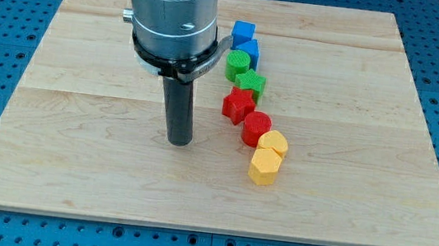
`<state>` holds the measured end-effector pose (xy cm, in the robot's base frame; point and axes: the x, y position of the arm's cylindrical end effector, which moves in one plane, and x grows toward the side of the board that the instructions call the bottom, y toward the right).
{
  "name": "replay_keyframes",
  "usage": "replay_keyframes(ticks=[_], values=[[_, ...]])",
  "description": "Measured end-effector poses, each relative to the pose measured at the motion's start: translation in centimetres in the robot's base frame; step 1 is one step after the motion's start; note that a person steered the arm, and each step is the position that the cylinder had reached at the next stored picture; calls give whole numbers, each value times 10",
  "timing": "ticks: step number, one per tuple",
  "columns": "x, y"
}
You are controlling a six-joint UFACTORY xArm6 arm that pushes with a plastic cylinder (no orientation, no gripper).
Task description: Push the red star right and up
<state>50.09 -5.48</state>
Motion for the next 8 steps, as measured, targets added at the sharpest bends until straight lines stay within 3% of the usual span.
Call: replay_keyframes(ticks=[3,5,8], values=[[0,-6],[-6,26],[-51,44]])
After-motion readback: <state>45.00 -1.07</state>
